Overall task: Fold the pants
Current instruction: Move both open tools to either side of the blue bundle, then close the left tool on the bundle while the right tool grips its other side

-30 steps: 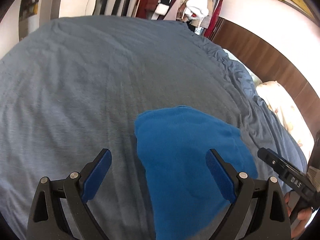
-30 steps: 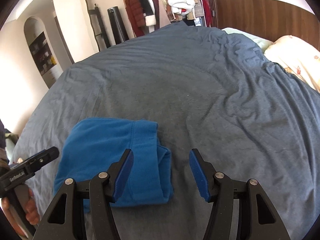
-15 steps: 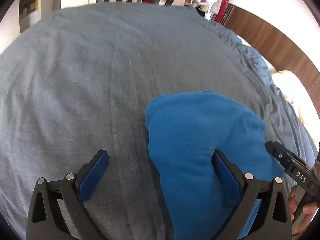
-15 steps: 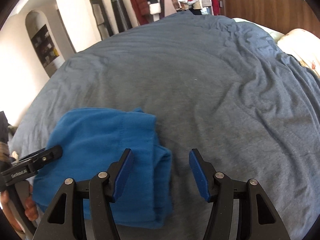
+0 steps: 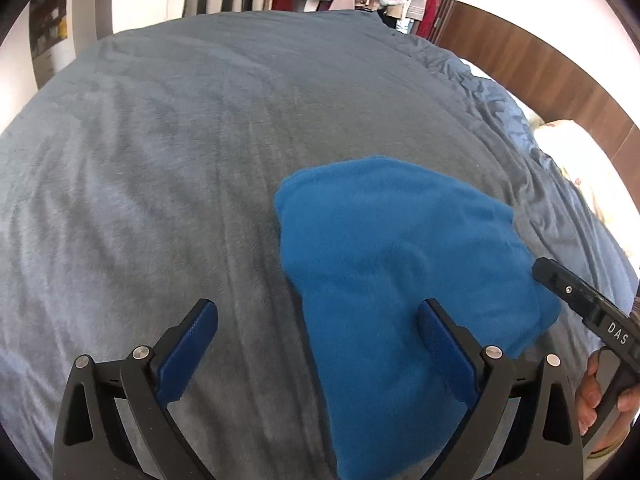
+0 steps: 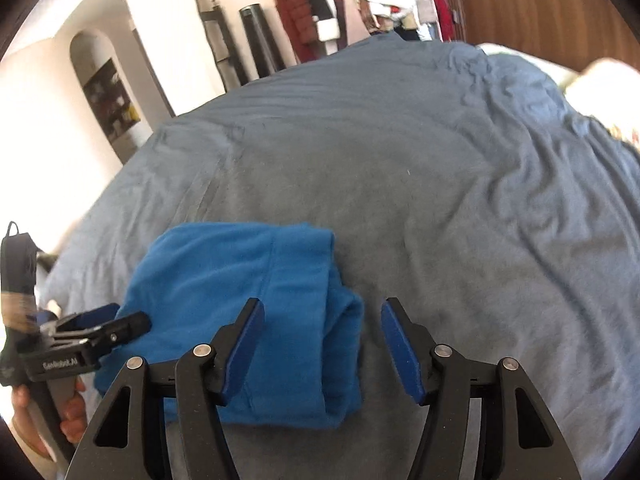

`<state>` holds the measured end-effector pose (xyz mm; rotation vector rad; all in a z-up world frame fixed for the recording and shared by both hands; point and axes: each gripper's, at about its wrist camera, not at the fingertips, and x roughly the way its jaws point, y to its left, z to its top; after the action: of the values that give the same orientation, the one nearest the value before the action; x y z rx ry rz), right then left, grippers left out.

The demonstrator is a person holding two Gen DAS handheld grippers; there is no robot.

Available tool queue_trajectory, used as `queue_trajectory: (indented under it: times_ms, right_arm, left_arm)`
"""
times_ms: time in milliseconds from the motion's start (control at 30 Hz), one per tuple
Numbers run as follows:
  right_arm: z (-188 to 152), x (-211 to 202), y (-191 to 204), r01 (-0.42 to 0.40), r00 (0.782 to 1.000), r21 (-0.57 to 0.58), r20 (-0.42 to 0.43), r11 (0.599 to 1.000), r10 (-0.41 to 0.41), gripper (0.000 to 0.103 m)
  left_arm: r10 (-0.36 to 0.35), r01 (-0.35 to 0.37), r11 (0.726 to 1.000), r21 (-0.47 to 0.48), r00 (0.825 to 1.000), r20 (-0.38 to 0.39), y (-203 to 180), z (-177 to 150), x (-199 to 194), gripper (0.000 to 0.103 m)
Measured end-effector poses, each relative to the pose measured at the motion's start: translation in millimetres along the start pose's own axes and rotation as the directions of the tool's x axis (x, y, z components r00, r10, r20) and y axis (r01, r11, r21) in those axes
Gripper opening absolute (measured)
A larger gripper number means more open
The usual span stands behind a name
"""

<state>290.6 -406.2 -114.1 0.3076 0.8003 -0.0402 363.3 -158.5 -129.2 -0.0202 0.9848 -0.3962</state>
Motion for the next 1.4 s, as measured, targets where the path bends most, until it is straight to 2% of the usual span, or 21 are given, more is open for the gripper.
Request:
queue_trajectory:
  times_ms: [200, 267, 433, 600, 733, 867, 1000, 1267, 1333, 1367, 1400]
  right_arm:
    - [-13, 1, -17, -0.041, 0.999, 0.099, 0.016, 0.994, 0.039, 0.063]
    - [-14, 0, -20, -0.048, 0.999, 0.113, 0.031, 0.992, 0.045, 0.063]
    - [-18, 16, -21, -0.095, 0.995, 0.137, -0.007, 0.986, 0.097, 0.063]
    - [-19, 35, -34, -0.172, 0.983, 0.212, -0.024, 0.962, 0.181, 0.066]
    - [-23, 45, -46, -0.241, 0.964, 0.272, -0.042, 0.931, 0.262, 0.066]
    - [-28, 56, -51, -0.278, 0.947, 0.324, -0.062, 0.904, 0.314, 0.066]
    - [-25, 70, -49, -0.278, 0.935, 0.351, -0.114, 0.894, 0.335, 0.066]
    - [-15, 109, -53, -0.312, 0.883, 0.429, -0.199, 0.848, 0.425, 0.069]
    - [-14, 110, -51, -0.304, 0.885, 0.433, -0.201, 0.848, 0.420, 0.069]
    - [-14, 109, -47, -0.297, 0.891, 0.421, -0.201, 0.857, 0.407, 0.067]
    - [-13, 106, -43, -0.289, 0.896, 0.412, -0.202, 0.864, 0.396, 0.065]
  left_arm:
    - [0.051, -0.053, 0.997, 0.060, 0.998, 0.031, -8, -11, -5, 0.101]
    - [0.051, -0.052, 0.997, 0.055, 0.998, 0.024, -7, -12, -2, 0.101]
    - [0.048, -0.048, 0.998, 0.035, 0.999, 0.006, -4, -17, 2, 0.102]
    - [0.119, -0.125, 0.982, 0.138, 0.992, 0.049, -19, -18, 2, 0.102]
    - [0.157, -0.170, 0.965, 0.200, 0.985, 0.078, -28, -20, 4, 0.102]
    - [0.135, -0.141, 0.976, 0.167, 0.990, 0.051, -25, -15, 13, 0.102]
    - [0.074, -0.073, 0.993, 0.094, 0.997, -0.008, -13, -10, 27, 0.103]
    - [0.040, -0.036, 0.992, 0.118, 0.999, -0.033, -17, -2, 40, 0.102]
    - [-0.018, 0.023, 0.996, 0.084, 0.998, -0.056, -13, -1, 42, 0.090]
    - [-0.051, 0.056, 0.996, 0.066, 0.996, -0.071, -12, 1, 44, 0.081]
    - [-0.092, 0.096, 0.994, 0.046, 0.992, -0.083, -10, 1, 43, 0.067]
